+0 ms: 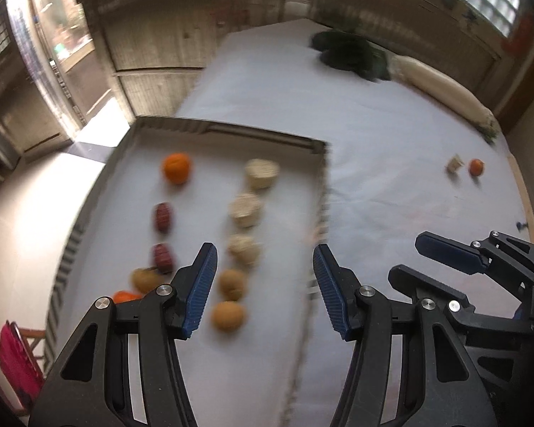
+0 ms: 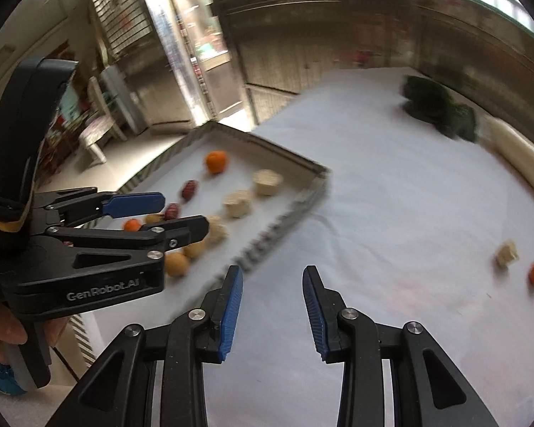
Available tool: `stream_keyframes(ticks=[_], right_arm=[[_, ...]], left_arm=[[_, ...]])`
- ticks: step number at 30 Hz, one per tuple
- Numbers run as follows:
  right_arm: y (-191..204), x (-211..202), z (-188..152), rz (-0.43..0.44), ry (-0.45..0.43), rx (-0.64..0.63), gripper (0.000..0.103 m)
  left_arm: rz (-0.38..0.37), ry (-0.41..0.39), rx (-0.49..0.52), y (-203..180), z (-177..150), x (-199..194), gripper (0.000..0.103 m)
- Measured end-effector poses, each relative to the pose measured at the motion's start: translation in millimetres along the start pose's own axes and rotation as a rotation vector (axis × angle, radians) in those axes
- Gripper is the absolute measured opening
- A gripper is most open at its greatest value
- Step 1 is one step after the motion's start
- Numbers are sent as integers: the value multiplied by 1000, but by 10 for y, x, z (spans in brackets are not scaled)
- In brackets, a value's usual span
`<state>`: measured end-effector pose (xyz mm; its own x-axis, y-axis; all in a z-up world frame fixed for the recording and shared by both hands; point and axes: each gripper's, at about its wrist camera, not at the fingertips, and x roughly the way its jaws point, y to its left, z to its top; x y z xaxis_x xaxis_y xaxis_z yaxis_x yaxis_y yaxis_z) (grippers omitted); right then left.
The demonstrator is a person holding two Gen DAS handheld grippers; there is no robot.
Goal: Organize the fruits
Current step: 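Move both open grippers back to the last fruits on the table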
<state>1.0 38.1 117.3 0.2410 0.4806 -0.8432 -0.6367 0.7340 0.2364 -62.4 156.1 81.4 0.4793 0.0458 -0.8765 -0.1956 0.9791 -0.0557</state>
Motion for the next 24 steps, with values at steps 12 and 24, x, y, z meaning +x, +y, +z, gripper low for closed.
stream_keyframes(ticks=[12, 24], right_arm=[[-1037, -334, -460, -140, 7, 224, 35], [-1923, -606, -659, -237, -25, 362, 36]], left_arm=[[-125, 17, 174, -1034, 285, 247, 56], [-176, 36, 282, -1806, 552, 556, 56]])
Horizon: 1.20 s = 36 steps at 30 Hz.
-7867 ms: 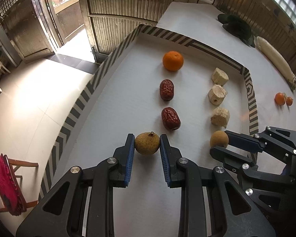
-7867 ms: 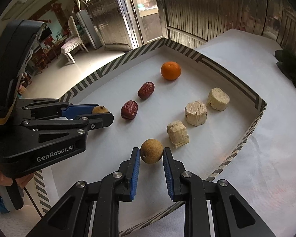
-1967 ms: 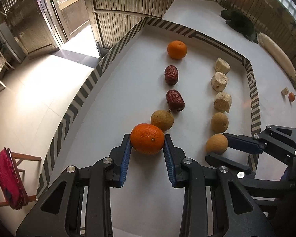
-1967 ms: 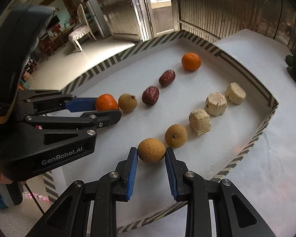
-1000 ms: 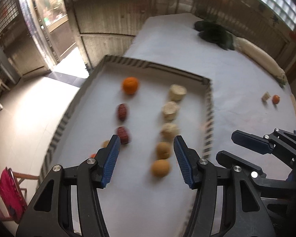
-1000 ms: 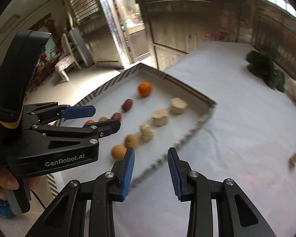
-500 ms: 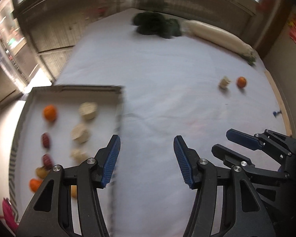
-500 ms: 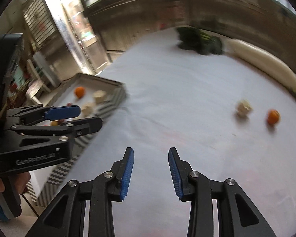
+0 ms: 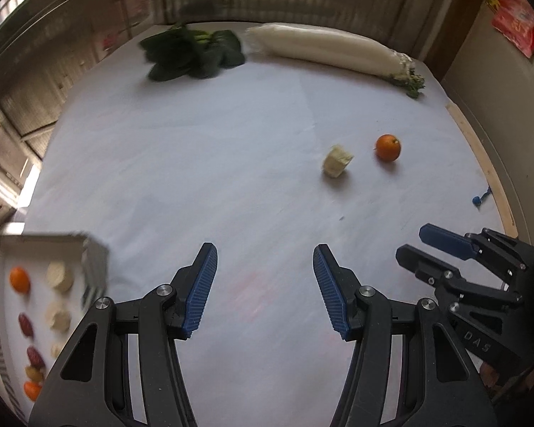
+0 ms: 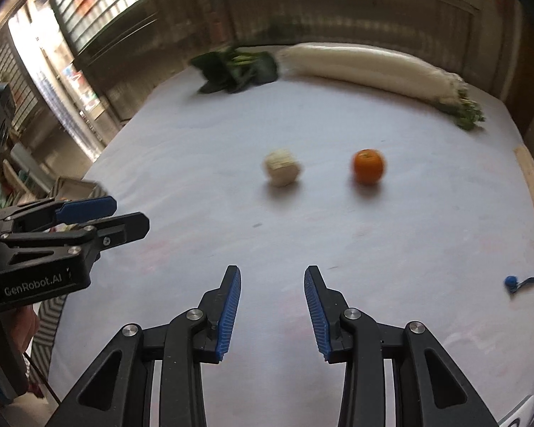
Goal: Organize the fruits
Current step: 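Move both open grippers back to the last fruits on the table, then close left gripper on the beige chunk while right gripper grasps the small orange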
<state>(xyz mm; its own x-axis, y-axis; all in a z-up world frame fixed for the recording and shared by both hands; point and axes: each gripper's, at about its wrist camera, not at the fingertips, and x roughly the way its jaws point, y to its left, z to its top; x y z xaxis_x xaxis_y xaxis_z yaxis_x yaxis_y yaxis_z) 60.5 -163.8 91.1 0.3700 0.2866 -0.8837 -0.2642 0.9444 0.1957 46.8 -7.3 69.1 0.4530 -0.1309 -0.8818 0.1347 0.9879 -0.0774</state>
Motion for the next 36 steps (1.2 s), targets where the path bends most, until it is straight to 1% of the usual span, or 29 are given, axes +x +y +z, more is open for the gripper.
stream_keyframes(ticks=[7, 12, 20, 24, 28, 30, 31, 32, 34, 36], right_arm=[[-327, 27, 174, -24, -26, 39, 37], [-481, 103, 317, -26, -47, 64, 40], [-619, 319, 543, -24, -51, 66, 42], [-706, 447, 667, -26, -48, 64, 42], [-742, 597, 722, -24, -11, 49, 42], [-726, 629, 707, -19, -7, 37, 36], [-717, 629, 702, -21, -12, 33, 30], [-713, 624, 697, -24, -16, 36, 30], [-726, 604, 675, -11, -19, 46, 30], [-706, 559, 648, -10, -23, 45, 30]], left_arm=[[-58, 1, 62, -266, 292, 261, 56], [-83, 7, 114, -406, 468, 485, 56], [-87, 29, 170, -551, 658, 808, 56], [-73, 30, 164, -550, 754, 918, 56], [-83, 40, 155, -511, 797, 987, 56], [-89, 34, 162, -499, 792, 987, 56], [-88, 32, 169, -501, 784, 988, 55], [-88, 28, 170, -503, 778, 984, 50], [-99, 26, 165, -494, 762, 959, 26], [-101, 30, 159, -480, 746, 926, 22]])
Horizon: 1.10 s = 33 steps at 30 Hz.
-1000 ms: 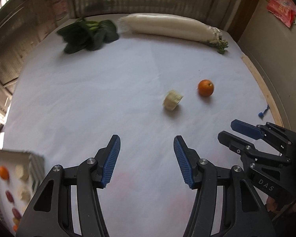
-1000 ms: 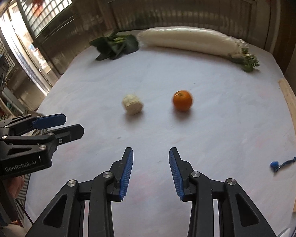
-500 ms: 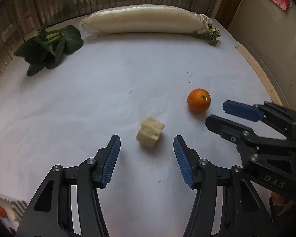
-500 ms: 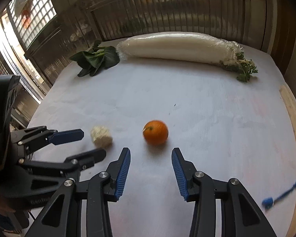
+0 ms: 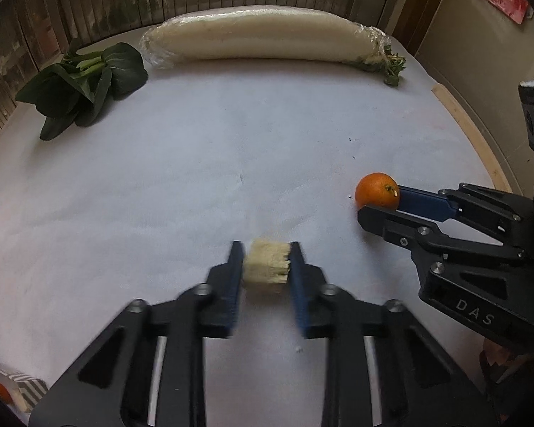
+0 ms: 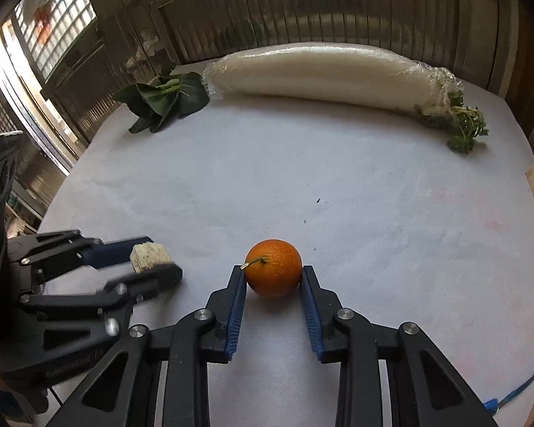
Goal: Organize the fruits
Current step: 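Close left gripper on the beige chunk while right gripper grasps the small orange, then carry the chunk in left gripper while right gripper carries the small orange to the tray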
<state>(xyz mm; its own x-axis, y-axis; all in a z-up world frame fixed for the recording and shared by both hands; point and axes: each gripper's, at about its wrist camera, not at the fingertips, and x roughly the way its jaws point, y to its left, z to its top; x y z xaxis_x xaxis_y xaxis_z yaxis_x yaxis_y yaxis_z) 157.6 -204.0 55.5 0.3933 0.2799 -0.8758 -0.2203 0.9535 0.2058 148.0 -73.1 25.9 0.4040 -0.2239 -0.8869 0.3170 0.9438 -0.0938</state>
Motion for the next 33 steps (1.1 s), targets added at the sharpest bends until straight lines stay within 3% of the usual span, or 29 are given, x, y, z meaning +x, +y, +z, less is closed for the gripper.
stream_keyframes(ticks=[15, 33], right_arm=[[512, -416, -332, 44, -9, -37, 30], [1742, -554, -608, 154, 15, -247, 30]], left_arm=[[80, -28, -77, 171, -524, -664, 21], [204, -76, -236, 708, -1360, -1449, 21]])
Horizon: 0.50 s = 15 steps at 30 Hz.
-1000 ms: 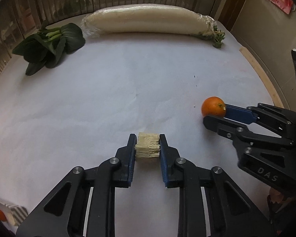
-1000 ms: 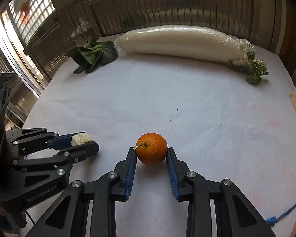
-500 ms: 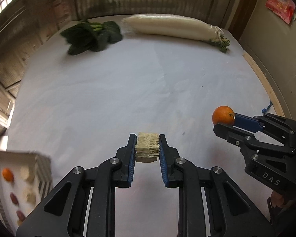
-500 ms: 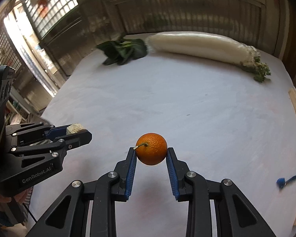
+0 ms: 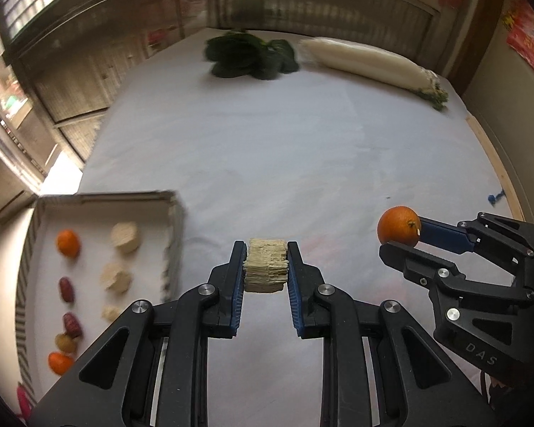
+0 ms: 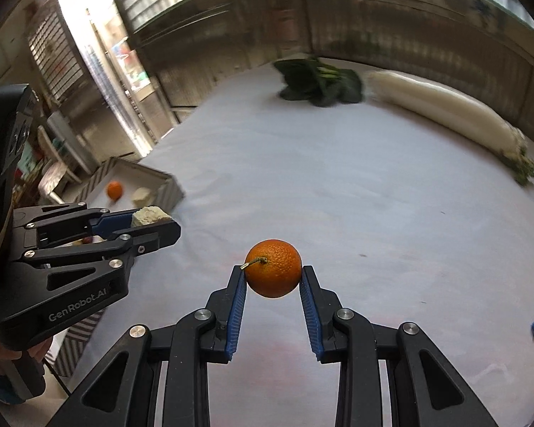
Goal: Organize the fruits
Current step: 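Carry the chunk in left gripper while right gripper carries the small orange to the tray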
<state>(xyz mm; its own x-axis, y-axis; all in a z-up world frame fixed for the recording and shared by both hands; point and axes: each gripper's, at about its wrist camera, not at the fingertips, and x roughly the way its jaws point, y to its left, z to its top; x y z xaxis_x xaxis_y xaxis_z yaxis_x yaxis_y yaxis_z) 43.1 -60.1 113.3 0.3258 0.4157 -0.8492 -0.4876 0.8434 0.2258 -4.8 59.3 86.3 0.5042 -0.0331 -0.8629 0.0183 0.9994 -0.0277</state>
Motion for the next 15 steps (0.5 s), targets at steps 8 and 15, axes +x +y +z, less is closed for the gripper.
stream_keyframes(ticks=[8, 15], right_arm=[[480, 99, 99, 42, 2, -85, 30], [840, 168, 164, 76, 11, -155, 30]], left_arm=[[52, -15, -73, 447, -191, -187, 21], [87, -24, -133, 785, -346, -316, 21]])
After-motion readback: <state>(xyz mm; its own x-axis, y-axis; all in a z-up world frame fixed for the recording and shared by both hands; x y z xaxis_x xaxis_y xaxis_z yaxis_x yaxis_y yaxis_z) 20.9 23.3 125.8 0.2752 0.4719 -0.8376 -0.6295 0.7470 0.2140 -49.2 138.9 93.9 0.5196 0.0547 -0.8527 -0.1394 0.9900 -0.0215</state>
